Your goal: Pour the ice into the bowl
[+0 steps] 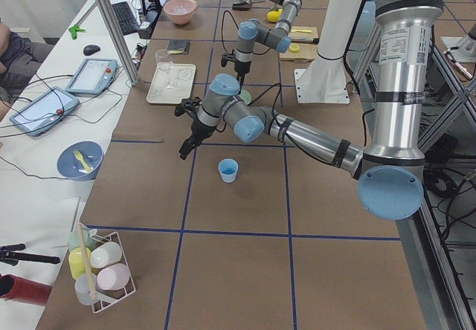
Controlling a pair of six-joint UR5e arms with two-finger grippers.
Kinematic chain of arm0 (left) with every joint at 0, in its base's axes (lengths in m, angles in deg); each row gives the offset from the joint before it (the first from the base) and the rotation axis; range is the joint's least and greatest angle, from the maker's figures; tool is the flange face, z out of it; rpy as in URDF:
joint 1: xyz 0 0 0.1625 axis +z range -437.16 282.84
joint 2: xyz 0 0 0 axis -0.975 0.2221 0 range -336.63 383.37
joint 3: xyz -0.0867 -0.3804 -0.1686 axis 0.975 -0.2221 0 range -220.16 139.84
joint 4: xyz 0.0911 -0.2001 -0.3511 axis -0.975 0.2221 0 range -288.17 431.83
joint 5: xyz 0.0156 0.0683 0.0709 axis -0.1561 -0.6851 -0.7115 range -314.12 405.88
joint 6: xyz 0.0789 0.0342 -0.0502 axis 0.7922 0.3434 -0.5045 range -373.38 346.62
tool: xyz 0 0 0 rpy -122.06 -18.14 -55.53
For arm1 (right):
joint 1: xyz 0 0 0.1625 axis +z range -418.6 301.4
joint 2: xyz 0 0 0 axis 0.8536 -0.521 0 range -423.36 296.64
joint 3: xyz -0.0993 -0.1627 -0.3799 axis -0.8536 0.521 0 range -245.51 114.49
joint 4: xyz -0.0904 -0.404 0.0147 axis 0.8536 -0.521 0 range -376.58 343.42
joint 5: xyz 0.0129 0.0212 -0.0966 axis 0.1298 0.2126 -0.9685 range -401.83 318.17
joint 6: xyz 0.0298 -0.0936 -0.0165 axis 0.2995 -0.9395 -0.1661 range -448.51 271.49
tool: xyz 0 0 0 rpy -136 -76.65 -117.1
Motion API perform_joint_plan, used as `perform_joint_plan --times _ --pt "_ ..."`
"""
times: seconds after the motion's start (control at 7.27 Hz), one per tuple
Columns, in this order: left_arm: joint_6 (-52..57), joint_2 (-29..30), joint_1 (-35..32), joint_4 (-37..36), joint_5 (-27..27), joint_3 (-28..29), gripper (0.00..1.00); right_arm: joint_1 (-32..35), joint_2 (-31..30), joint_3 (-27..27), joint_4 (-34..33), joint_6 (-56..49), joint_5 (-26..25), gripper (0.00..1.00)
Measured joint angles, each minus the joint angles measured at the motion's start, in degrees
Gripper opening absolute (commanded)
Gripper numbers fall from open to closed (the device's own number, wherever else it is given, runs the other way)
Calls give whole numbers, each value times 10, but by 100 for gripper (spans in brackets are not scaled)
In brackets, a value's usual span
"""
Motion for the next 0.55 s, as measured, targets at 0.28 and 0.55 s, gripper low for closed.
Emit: perform_joint_plan --times 0.28,0.55 --pt "50 3 -44 -24 73 14 100 28 -29 -87 -17 1 30 0" --pt "145 8 -106 -90 129 40 100 74 -131 -244 -75 -32 65 0"
